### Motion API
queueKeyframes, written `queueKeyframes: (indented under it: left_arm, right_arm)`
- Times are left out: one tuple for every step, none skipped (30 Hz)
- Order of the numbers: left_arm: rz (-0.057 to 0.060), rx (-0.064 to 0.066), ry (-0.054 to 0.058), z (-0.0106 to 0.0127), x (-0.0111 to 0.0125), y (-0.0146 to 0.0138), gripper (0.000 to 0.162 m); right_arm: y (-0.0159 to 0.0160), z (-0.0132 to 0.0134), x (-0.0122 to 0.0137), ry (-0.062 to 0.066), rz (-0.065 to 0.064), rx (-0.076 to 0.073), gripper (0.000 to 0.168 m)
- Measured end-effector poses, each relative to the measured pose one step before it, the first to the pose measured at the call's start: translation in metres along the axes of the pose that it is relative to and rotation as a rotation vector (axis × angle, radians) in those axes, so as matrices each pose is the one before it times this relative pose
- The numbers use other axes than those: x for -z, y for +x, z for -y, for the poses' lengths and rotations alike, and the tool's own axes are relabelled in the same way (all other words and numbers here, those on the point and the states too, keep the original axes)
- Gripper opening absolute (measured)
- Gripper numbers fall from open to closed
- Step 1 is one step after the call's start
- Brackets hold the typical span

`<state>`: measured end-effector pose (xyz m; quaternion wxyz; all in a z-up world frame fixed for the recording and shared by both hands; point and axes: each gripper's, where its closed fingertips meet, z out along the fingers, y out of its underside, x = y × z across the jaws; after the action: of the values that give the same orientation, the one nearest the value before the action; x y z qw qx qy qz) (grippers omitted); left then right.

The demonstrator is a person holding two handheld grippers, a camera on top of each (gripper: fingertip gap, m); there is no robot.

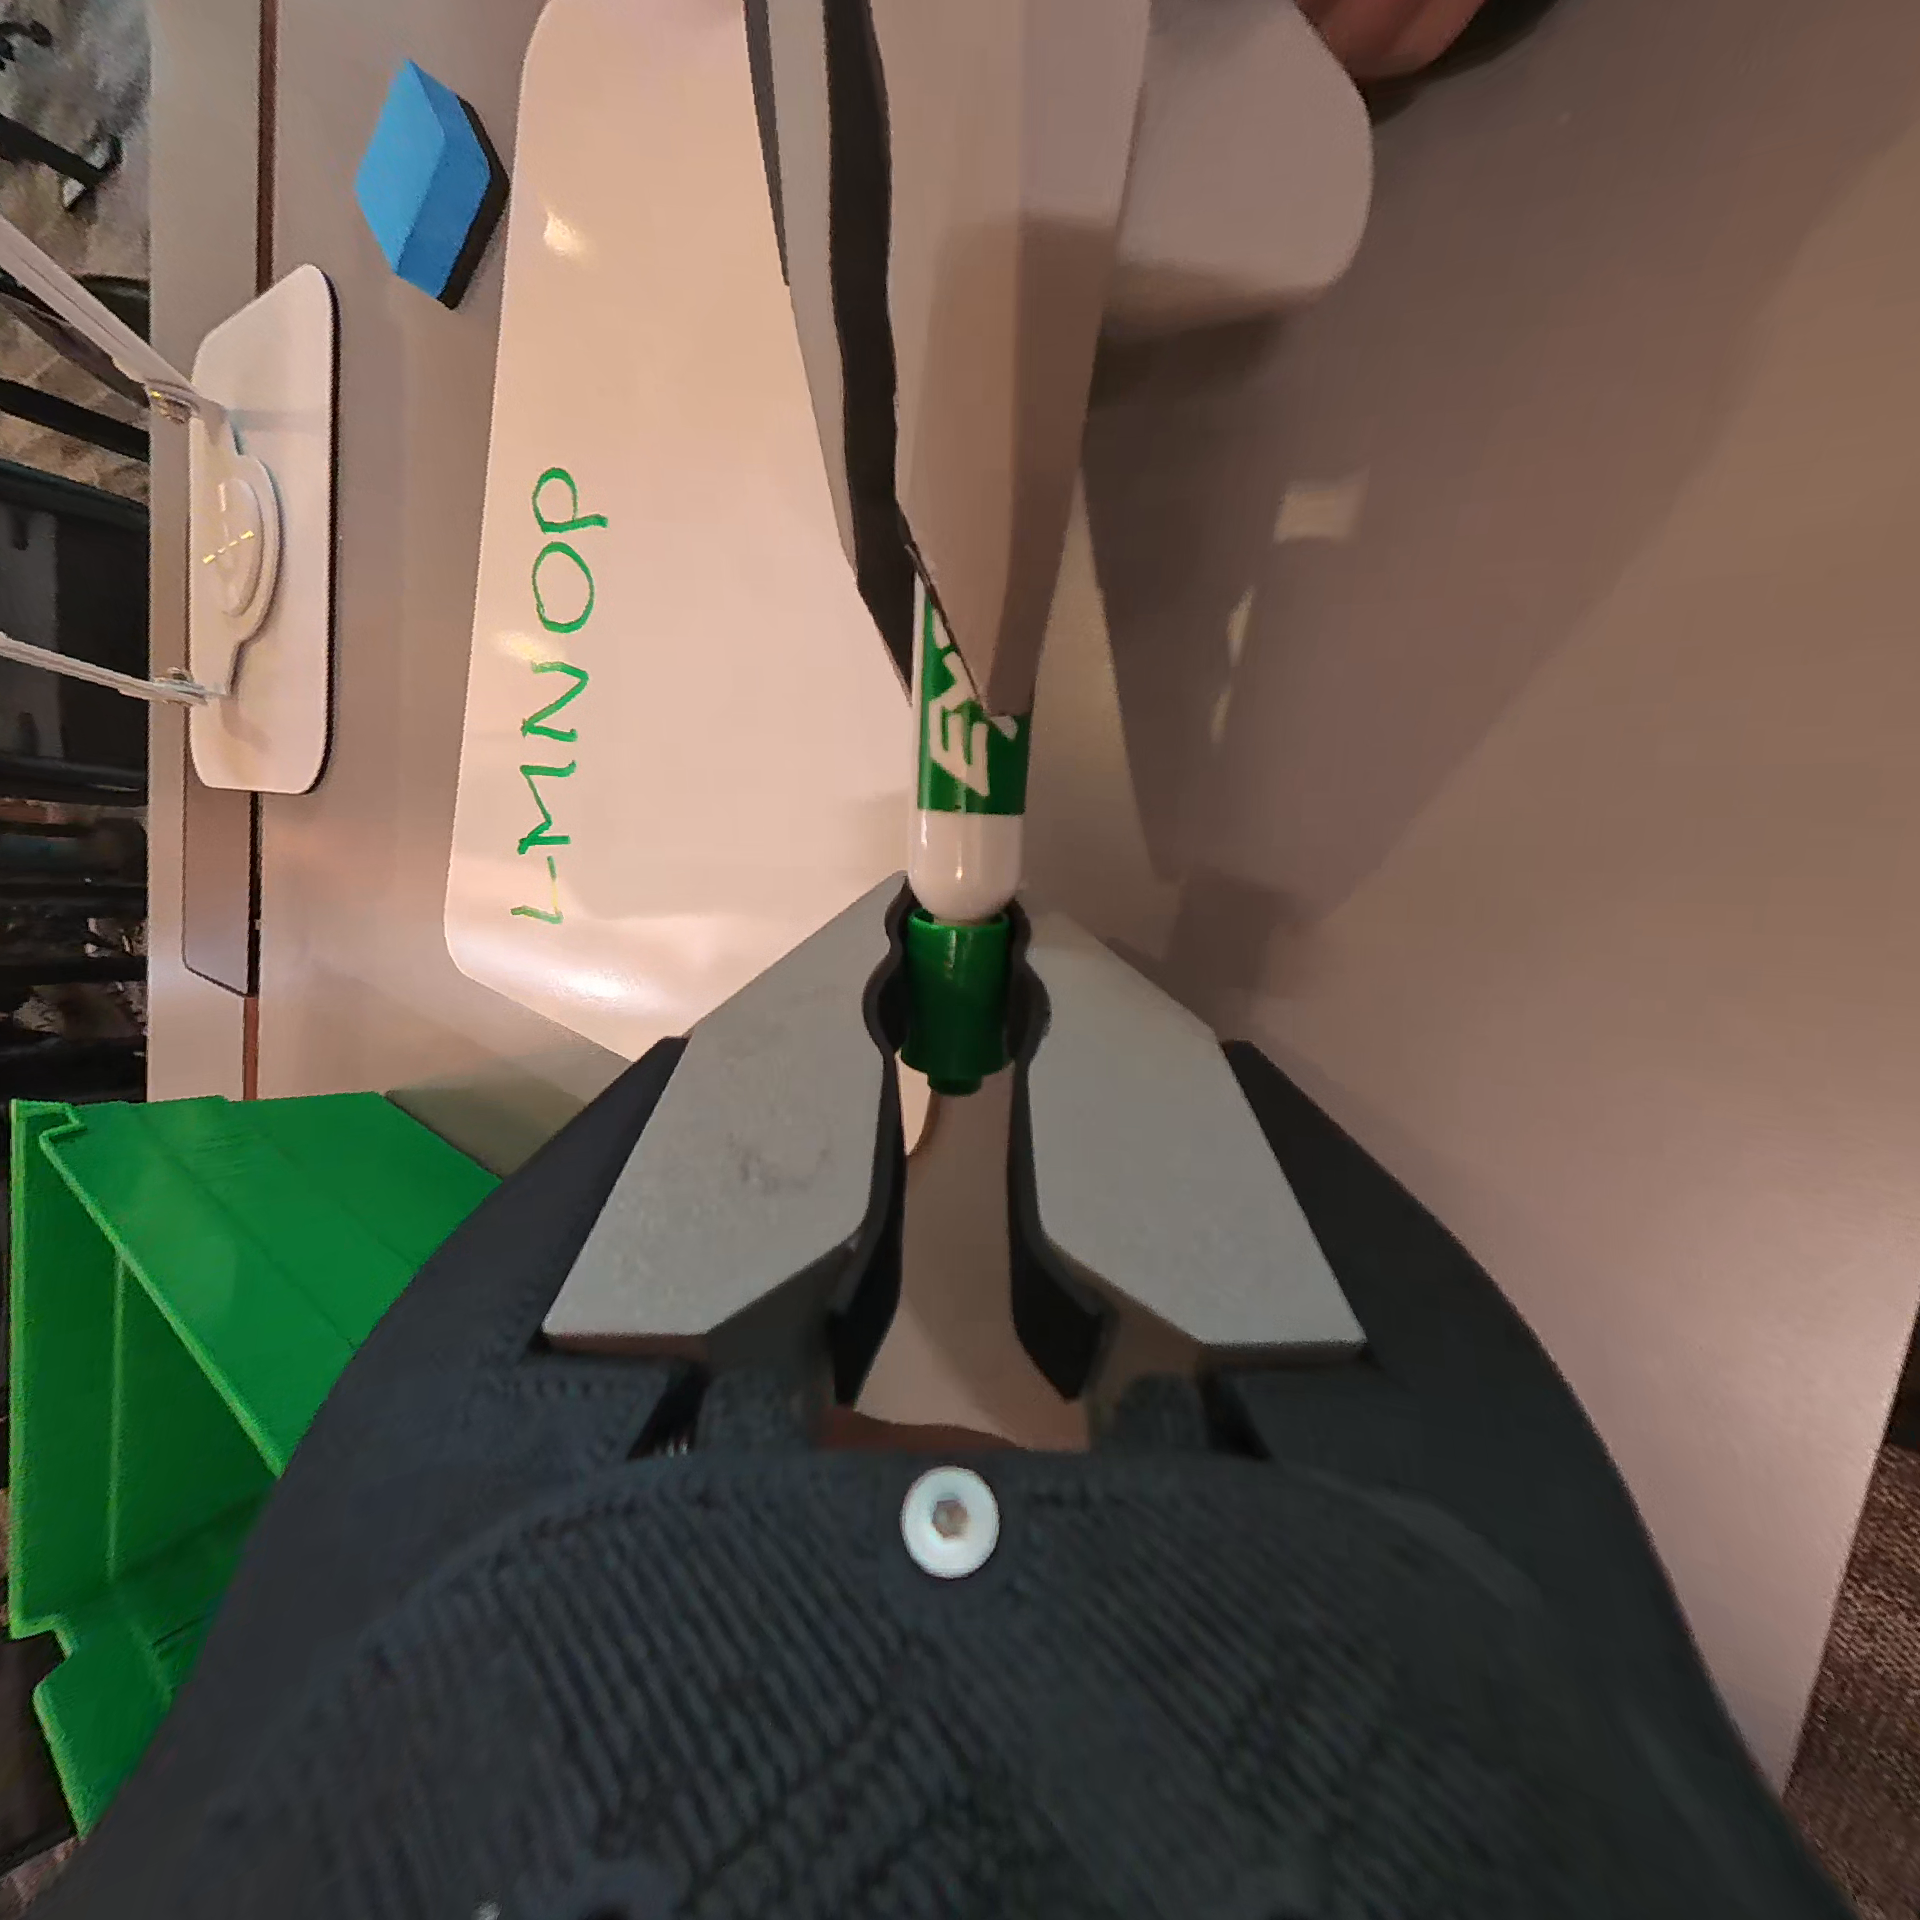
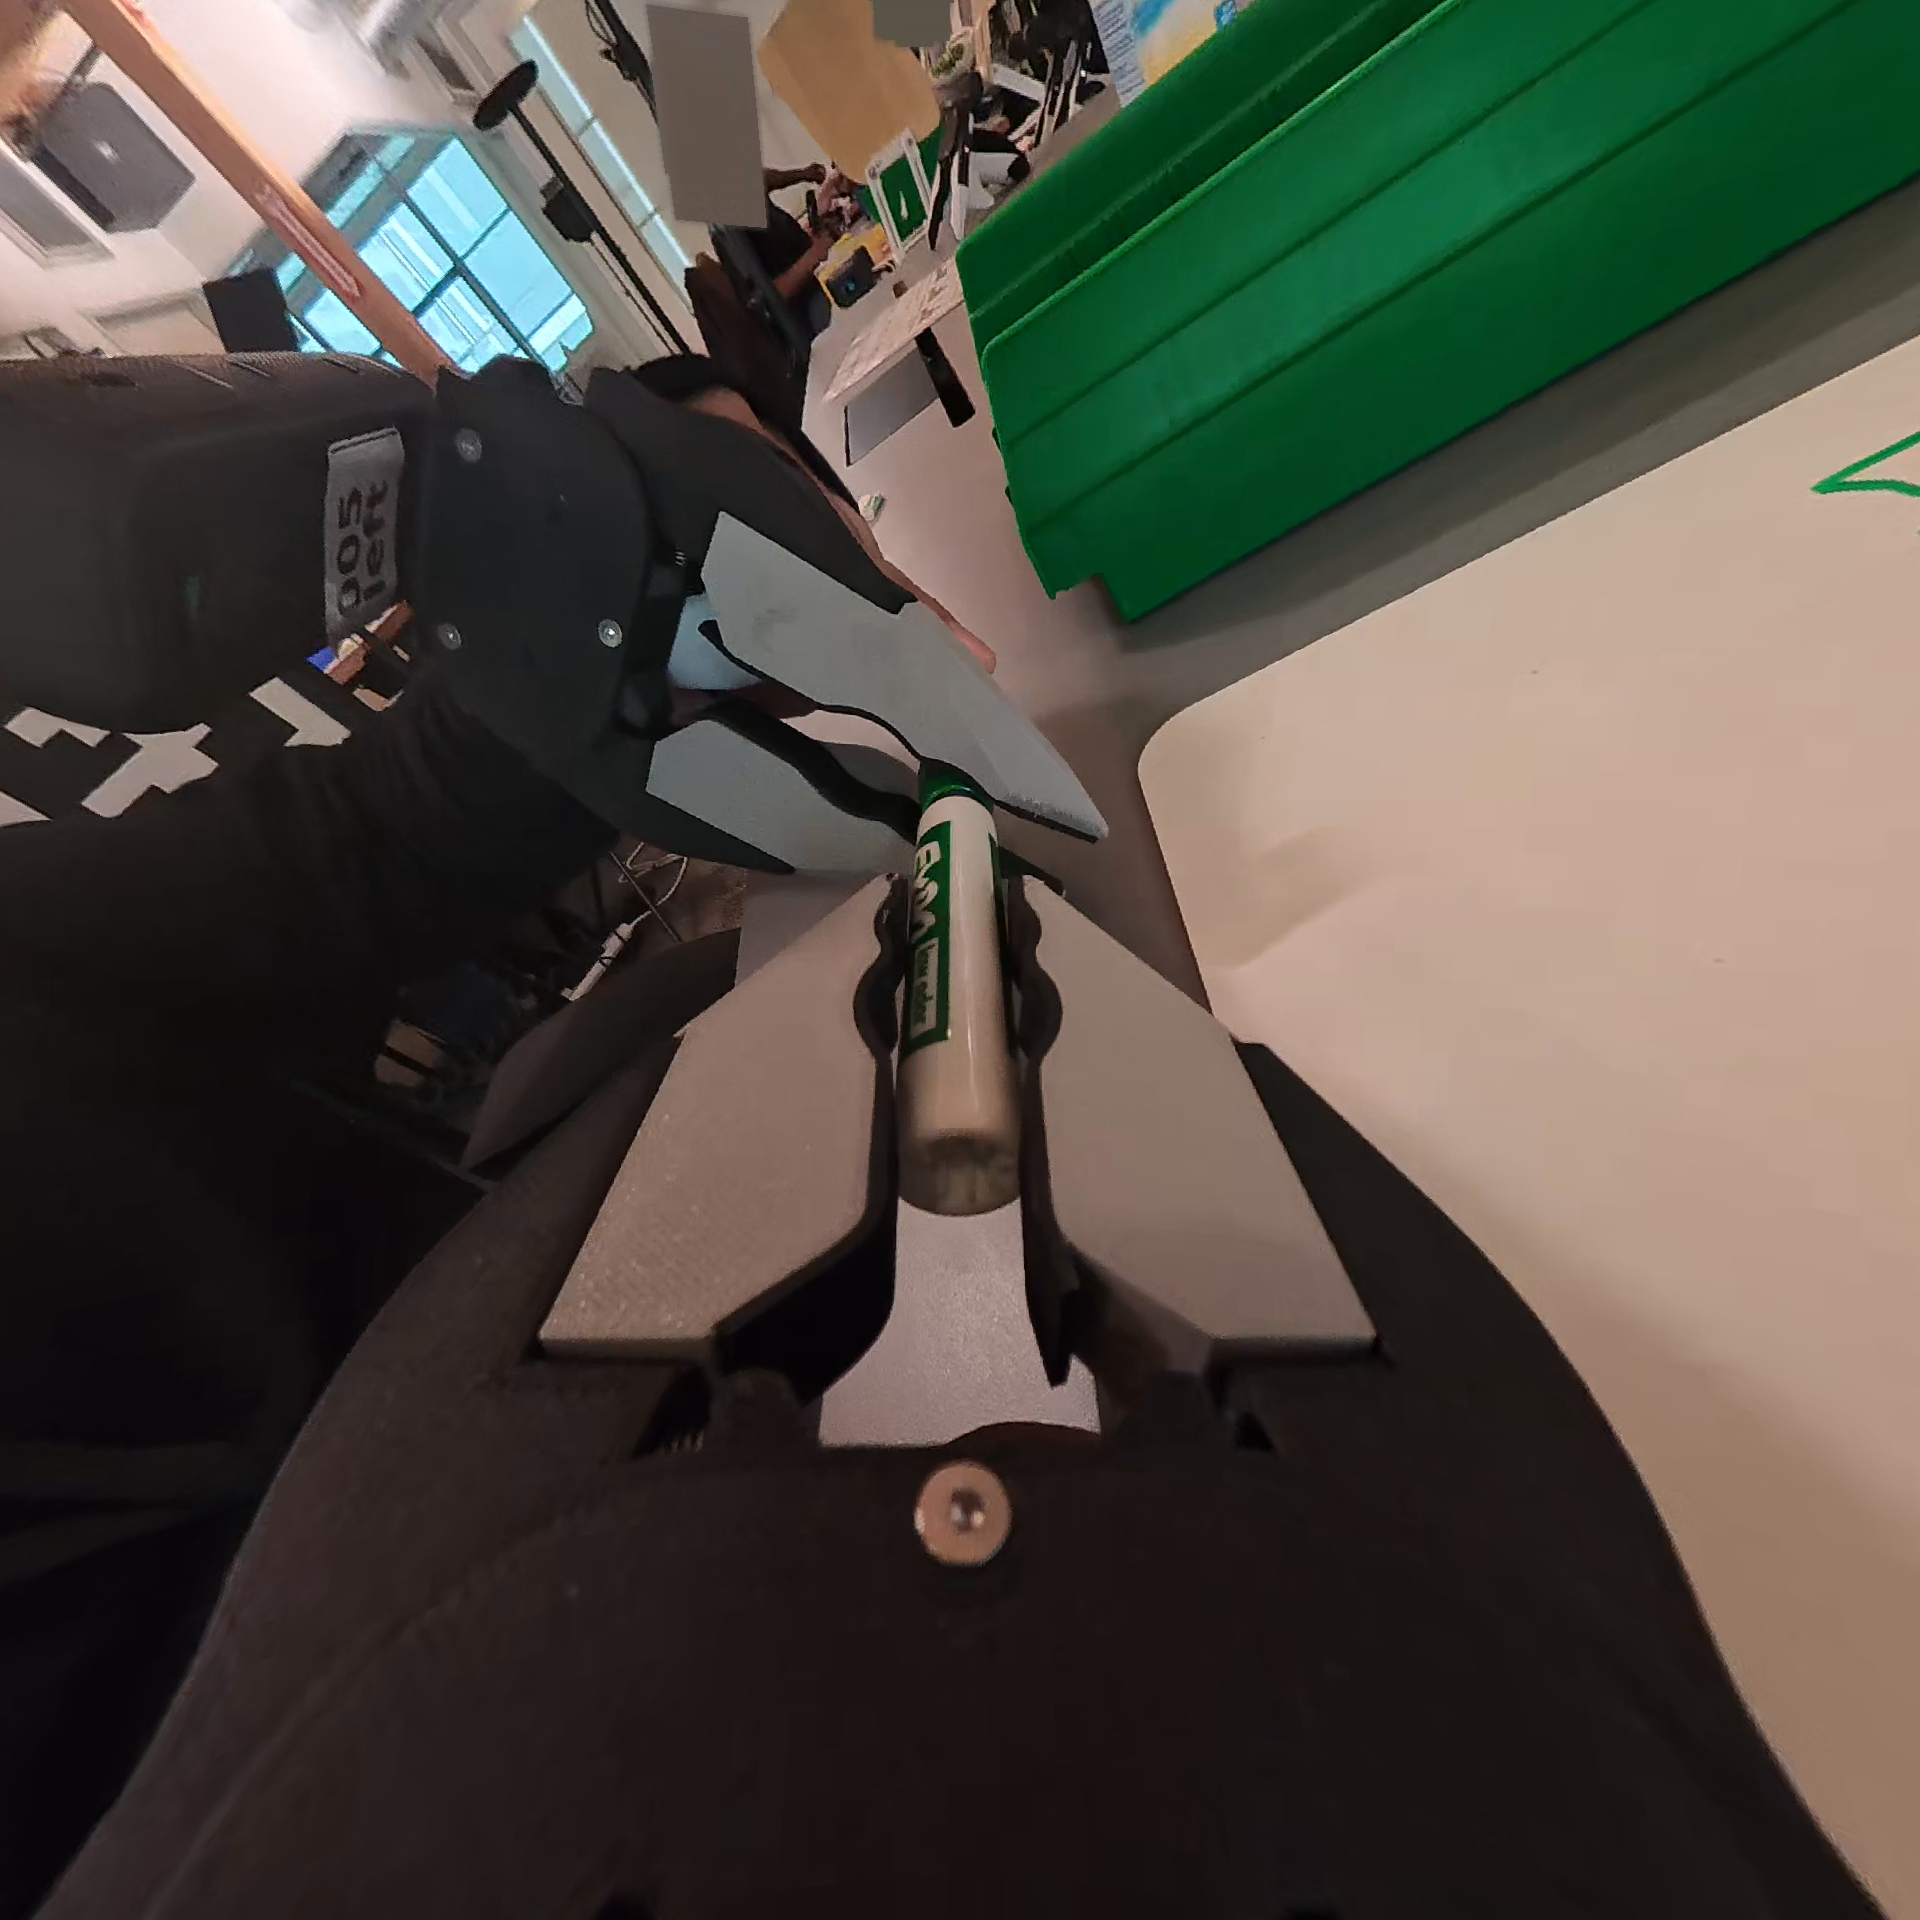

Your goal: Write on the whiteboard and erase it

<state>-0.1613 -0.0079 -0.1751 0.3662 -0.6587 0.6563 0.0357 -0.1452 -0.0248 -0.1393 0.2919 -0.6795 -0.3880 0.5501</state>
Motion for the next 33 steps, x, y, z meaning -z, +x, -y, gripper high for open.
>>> queueKeyframes:
  left_arm:
    - [0.0046,0.0049,0.0097,0.00096,-0.00024,-0.00003,0.012]
    - [0.0046,0.0109,0.0137,0.00147,-0.00026,0.0001,0.012]
    - [0.003,0.0171,0.0191,0.00238,0.0,0.00056,0.012]
    - [0.0047,0.0166,0.019,0.00246,0.0,0.00051,0.012]
    - [0.0094,0.0107,0.0157,0.00216,0.0001,-0.00001,0.012]
    - [0.0079,0.0067,0.0099,0.00141,-0.00022,0.00037,0.012]
    - [0.0059,0.011,0.0112,0.00185,-0.00025,0.00052,0.012]
    - [0.0079,0.0172,0.0182,0.00298,-0.00005,-0.00007,0.012]
    - [0.0066,0.0198,0.0217,0.00361,0.00039,-0.00067,0.012]
    - [0.0042,0.0154,0.0188,0.00303,0.00055,-0.00034,0.012]
    - [-0.0045,0.0079,0.0103,0.00163,0.00004,0.00112,0.012]
    - [0.0007,0.0031,0.0074,0.00104,-0.00024,0.00066,0.012]
    - [0.0082,-0.0006,0.0055,0.00081,-0.00012,-0.0004,0.012]
    - [0.0099,-0.0015,-0.0013,-0.00023,-0.00003,-0.0009,0.012]
    - [-0.0004,-0.0019,-0.0025,-0.00051,-0.00019,0.00068,0.012]
    - [-0.0025,-0.0034,-0.0034,-0.00047,-0.00018,0.00101,0.012]
    - [0.0055,-0.01,-0.0055,-0.00064,0.00009,-0.0003,0.012]
    - [0.0106,-0.0141,-0.0097,-0.00071,0.00035,-0.00097,0.012]
    - [0.0087,-0.0146,-0.0088,-0.0001,0.00039,-0.0005,0.012]
    - [0.0072,-0.0091,-0.0031,0.00103,0.00036,-0.0001,0.012]
    - [0.0027,-0.0039,-0.0014,0.00148,-0.00003,0.00042,0.012]
    - [0.0028,-0.0022,-0.0008,0.00124,-0.00015,0.00025,0.012]
    - [0.0071,-0.0007,-0.0021,0.00051,-0.00021,-0.00079,0.012]
    - [0.0026,0.0037,0.0036,0.00102,-0.00017,-0.00039,0.012]
    - [-0.0064,0.0084,0.0035,0.00066,-0.00031,0.00087,0.012]
    - [-0.0009,0.0052,0.0025,0.00046,-0.00052,0.00024,0.012]
    - [0.0028,0.0004,0.0008,0.00011,-0.00068,0.00023,0.012]
    - [0.0031,-0.0012,-0.001,0.00004,-0.00077,0.00022,0.012]
    - [0.0032,-0.0003,0.0001,0.00021,-0.00056,0.00005,0.012]
    - [0.0032,0.0034,0.0037,0.00086,-0.00019,-0.00032,0.012]
    - [0.0008,0.0061,0.0086,0.00194,0.00023,-0.0002,0.012]
    - [-0.0052,0.0047,0.0007,0.00081,-0.00015,0.00063,0.012]
    - [0.0004,-0.0004,0.0001,0.00052,-0.00022,-0.00012,0.012]
  right_arm:
    - [0.0001,0.00055,0.00042,0.0051,-0.0003,-0.0003,0.016]
    - [-0.00013,0.00244,0.00081,0.0168,0.0006,-0.0006,0.016]
    - [-0.00174,0.00385,0.00114,0.0248,0.0114,-0.0013,0.016]
    - [-0.00287,0.00305,0.00066,0.0184,0.0189,-0.0036,0.018]
    - [-0.00201,0.00201,0.00016,0.0117,0.0136,-0.003,0.021]
    - [-0.00138,0.00105,-0.00015,0.006,0.0064,0.0035,0.022]
    - [-0.00147,0.00039,-0.00023,0.0007,0.0034,0.012,0.023]
    - [-0.00078,-0.00049,-0.00063,-0.004,-0.0025,0.0156,0.026]
    - [-0.00074,-0.00174,-0.00126,-0.0101,-0.0026,0.0134,0.029]
    - [-0.00087,-0.00225,-0.00182,-0.0127,-0.0018,0.0097,0.032]
    - [-0.00018,-0.0008,-0.00114,-0.0055,-0.0088,0.0111,0.031]
    - [0.00031,0.00228,0.00014,0.0105,-0.019,0.0236,0.028]
    - [-0.00009,0.00152,0.00033,0.0032,-0.015,0.0295,0.028]
    - [0.00025,-0.00041,-0.00007,-0.0067,-0.0104,0.0178,0.028]
    - [0.0,-0.00079,-0.00012,-0.0027,0.0021,-0.0017,0.028]
    - [-0.00098,-0.00064,-0.00004,0.0008,0.0159,-0.0171,0.028]
    - [-0.00078,-0.00061,-0.00011,-0.0005,0.0162,-0.0176,0.028]
    - [-0.00014,-0.00064,-0.0002,-0.0022,0.0088,-0.011,0.028]
    - [0.00036,-0.00041,-0.00047,-0.0014,0.0003,-0.0042,0.029]
    - [0.00015,-0.00037,-0.00072,-0.0027,-0.001,0.0013,0.029]
    - [0.0002,-0.00014,-0.00058,-0.0015,-0.003,0.0018,0.03]
    - [0.00079,0.00054,-0.00024,0.0025,-0.0063,0.0002,0.03]
    - [0.00074,0.00105,0.0004,0.0052,-0.005,0.0001,0.03]
    - [0.00028,0.00068,0.00074,0.0031,-0.0017,0.0011,0.03]
    - [0.00009,0.00062,0.00069,0.0056,-0.0005,-0.0007,0.03]
    - [0.00007,0.00083,0.00046,0.0072,0.0002,-0.0045,0.03]
    - [0.00014,0.0008,0.00029,0.0067,0.0,-0.004,0.03]
    - [0.00031,0.00027,0.00028,0.0026,-0.0002,-0.0016,0.03]
    - [0.00032,0.00011,0.00036,0.0015,0.0,-0.0009,0.03]
    - [0.00012,0.00035,0.00032,0.0033,0.0021,-0.0029,0.03]
    - [0.00001,0.00018,-0.00008,0.0018,0.0024,-0.0055,0.03]
    - [-0.00006,0.00008,-0.00039,0.0008,0.0013,-0.005,0.03]
    - [0.00037,0.00046,-0.00015,0.0038,-0.004,0.0016,0.03]
